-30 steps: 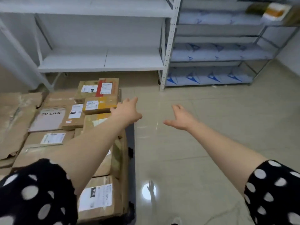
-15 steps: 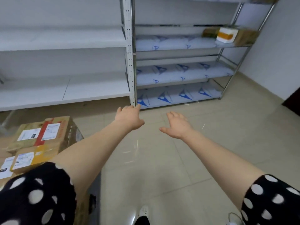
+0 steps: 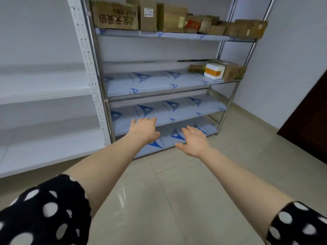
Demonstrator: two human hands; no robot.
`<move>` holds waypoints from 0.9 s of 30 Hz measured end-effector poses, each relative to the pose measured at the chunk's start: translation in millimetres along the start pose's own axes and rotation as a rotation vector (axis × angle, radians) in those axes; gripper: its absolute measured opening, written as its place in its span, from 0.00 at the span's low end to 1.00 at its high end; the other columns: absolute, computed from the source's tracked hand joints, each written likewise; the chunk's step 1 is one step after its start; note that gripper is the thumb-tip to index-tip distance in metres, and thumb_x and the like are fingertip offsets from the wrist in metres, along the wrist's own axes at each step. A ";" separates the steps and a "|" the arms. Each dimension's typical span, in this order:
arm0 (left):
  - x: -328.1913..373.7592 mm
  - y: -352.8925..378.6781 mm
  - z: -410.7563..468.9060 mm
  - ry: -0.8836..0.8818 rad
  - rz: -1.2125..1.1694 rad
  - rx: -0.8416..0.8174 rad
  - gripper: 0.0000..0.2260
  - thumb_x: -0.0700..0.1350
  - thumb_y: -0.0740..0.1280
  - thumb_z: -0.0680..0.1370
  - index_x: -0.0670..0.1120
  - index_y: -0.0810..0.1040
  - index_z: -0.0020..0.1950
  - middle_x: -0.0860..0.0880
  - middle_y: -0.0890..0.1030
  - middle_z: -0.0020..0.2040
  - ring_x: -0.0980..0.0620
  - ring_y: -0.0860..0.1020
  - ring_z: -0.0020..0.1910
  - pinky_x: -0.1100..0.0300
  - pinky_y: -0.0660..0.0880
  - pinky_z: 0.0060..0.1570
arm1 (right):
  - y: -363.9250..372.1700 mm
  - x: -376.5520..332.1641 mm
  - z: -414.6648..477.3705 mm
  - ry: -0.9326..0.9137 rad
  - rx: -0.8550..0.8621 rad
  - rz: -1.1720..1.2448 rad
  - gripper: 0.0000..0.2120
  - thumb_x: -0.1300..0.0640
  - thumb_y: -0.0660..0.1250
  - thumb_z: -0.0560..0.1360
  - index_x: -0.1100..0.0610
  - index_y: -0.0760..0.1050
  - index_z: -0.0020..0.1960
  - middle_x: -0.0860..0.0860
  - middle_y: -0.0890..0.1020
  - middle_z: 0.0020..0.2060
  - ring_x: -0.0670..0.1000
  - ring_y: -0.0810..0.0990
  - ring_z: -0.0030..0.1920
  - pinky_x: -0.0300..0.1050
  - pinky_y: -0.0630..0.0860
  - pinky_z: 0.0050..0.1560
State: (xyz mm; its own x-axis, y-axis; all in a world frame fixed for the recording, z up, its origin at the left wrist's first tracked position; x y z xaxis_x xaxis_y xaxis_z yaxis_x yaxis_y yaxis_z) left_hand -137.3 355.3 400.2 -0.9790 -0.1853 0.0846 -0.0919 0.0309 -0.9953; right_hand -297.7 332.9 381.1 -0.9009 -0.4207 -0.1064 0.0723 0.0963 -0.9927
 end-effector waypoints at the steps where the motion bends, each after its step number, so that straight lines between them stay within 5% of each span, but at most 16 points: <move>1: 11.0 0.1 21.3 0.015 0.008 -0.002 0.25 0.53 0.59 0.78 0.48 0.62 0.74 0.45 0.70 0.70 0.44 0.66 0.69 0.45 0.56 0.71 | -2.2 15.7 17.8 0.015 -0.004 0.002 0.34 0.42 0.60 0.78 0.57 0.54 0.77 0.56 0.55 0.77 0.55 0.53 0.76 0.49 0.49 0.74; 6: 67.4 -2.8 133.9 0.042 0.013 0.008 0.27 0.53 0.59 0.79 0.47 0.58 0.76 0.44 0.68 0.72 0.43 0.64 0.71 0.44 0.53 0.73 | -19.7 94.7 114.9 0.002 0.049 0.009 0.33 0.43 0.60 0.78 0.59 0.57 0.75 0.57 0.61 0.74 0.56 0.58 0.74 0.50 0.52 0.74; 13: 180.2 -6.0 307.5 0.037 0.015 -0.018 0.29 0.54 0.58 0.80 0.48 0.52 0.78 0.45 0.64 0.75 0.44 0.63 0.73 0.46 0.53 0.74 | -43.3 246.1 252.5 -0.014 0.011 0.013 0.35 0.41 0.59 0.78 0.59 0.53 0.77 0.59 0.57 0.76 0.57 0.56 0.75 0.50 0.52 0.74; 27: 302.3 -4.5 598.0 0.041 -0.018 -0.007 0.28 0.53 0.60 0.80 0.47 0.56 0.77 0.44 0.68 0.72 0.42 0.69 0.68 0.49 0.63 0.69 | -73.4 449.6 496.2 0.002 -0.021 0.070 0.32 0.44 0.58 0.80 0.59 0.53 0.77 0.57 0.57 0.76 0.56 0.58 0.74 0.48 0.55 0.73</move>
State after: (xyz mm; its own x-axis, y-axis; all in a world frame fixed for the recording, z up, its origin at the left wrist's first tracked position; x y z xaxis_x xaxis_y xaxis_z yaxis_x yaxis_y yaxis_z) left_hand -324.1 -288.2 402.0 -0.9838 -0.1451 0.1048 -0.1110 0.0351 -0.9932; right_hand -495.8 -311.0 378.1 -0.8947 -0.4107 -0.1753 0.1260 0.1444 -0.9815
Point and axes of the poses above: each hand's wrist, its own z-axis towards the middle knuckle, its own y-axis out of the palm, x = y × z, the point moved 9 cm from there along z, towards the middle knuckle
